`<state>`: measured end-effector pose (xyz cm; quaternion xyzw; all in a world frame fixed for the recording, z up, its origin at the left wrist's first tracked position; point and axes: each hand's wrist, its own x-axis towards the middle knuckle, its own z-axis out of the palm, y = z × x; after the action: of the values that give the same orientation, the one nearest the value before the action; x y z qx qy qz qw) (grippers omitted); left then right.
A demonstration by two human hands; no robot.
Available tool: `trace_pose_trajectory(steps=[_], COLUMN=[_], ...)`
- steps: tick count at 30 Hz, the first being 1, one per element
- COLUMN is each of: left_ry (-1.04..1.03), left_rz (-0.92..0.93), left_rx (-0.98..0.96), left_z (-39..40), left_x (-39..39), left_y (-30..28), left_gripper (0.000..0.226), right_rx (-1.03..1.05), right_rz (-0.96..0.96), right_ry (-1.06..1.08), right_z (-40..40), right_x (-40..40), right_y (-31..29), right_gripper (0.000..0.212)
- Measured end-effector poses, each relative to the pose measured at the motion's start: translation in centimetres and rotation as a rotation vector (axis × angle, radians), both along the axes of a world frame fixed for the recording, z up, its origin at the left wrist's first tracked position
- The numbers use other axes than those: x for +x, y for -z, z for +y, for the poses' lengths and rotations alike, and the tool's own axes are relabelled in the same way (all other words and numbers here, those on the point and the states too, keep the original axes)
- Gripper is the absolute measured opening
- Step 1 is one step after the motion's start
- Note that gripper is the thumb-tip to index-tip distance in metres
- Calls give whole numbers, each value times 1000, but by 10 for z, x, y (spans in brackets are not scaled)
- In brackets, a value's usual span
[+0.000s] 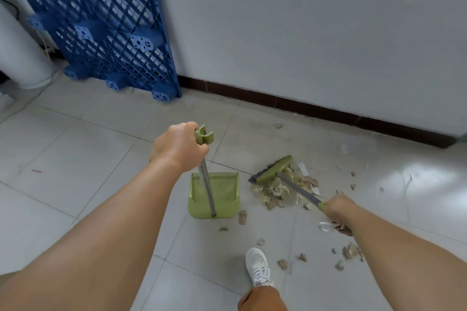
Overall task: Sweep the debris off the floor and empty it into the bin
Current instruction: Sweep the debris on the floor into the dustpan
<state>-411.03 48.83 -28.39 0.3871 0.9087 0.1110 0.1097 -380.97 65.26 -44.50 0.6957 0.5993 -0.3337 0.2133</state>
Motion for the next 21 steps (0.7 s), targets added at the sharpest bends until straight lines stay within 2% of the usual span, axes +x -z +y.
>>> trace_pose_trajectory(steps=[3,7,12,21], left_ry=[37,55,34,-86], left_rz=[-2,9,3,49], left_rx=[15,22,37,-7], left_z=[1,7,14,14], left_x=[24,57,99,188], left_y=[-2,-10,-17,-24], left_gripper=[13,16,17,15], right_rx=[0,43,53,80], right_rz=[-19,-51,-85,124], right_ry=[23,22,-36,-126], right_z=[-7,-8,2,52], right_x=[38,86,127,164], right_y=[-14,-28,-40,-57], right_gripper=[20,27,15,32])
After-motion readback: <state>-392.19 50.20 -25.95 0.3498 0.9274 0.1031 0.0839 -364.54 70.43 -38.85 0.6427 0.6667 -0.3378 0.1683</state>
